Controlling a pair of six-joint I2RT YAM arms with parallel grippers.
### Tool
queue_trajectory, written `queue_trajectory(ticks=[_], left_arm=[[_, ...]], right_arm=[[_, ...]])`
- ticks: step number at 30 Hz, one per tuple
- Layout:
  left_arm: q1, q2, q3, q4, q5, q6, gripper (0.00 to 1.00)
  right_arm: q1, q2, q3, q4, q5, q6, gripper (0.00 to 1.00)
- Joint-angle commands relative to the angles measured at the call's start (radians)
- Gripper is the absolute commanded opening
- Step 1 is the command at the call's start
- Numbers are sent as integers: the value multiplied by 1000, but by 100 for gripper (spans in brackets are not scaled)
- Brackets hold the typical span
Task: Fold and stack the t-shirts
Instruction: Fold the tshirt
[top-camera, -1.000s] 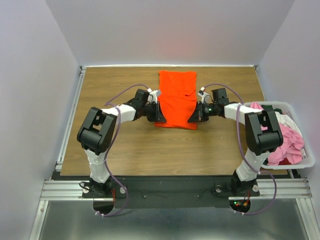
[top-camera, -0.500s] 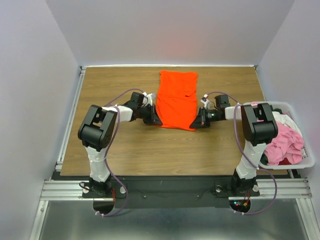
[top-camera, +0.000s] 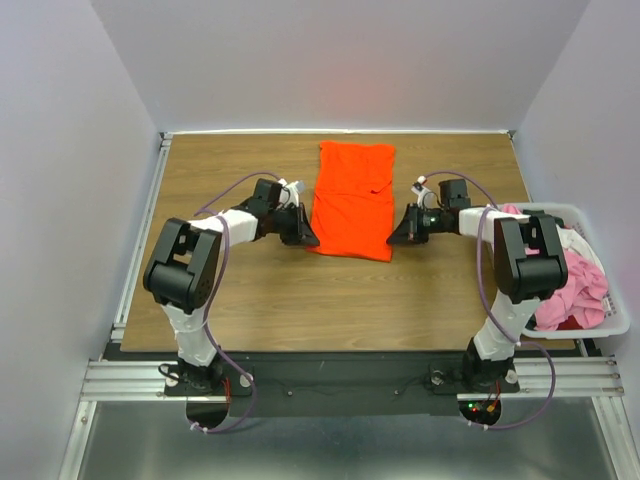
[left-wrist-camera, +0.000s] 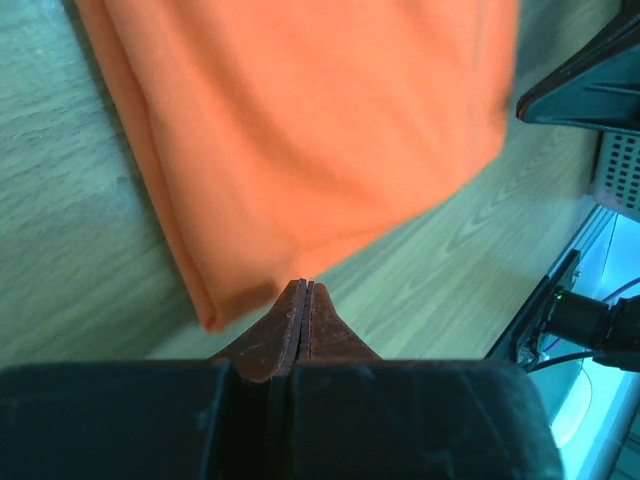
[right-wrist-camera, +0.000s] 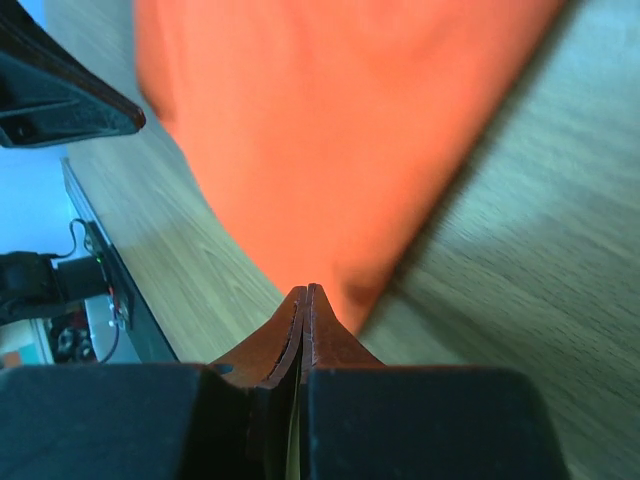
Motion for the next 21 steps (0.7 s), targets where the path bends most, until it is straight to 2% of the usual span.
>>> queue_trajectory(ticks=[1, 12, 21], left_arm=[[6, -125, 32, -39, -31, 4, 5], [7, -38, -33, -59, -96, 27, 4], [14, -35, -62, -93, -179, 22, 3]], right_arm=[[2, -62, 49, -2, -6, 26, 1], [13, -16, -26, -6, 51, 12, 1], [12, -2, -40, -13, 148, 1, 1]])
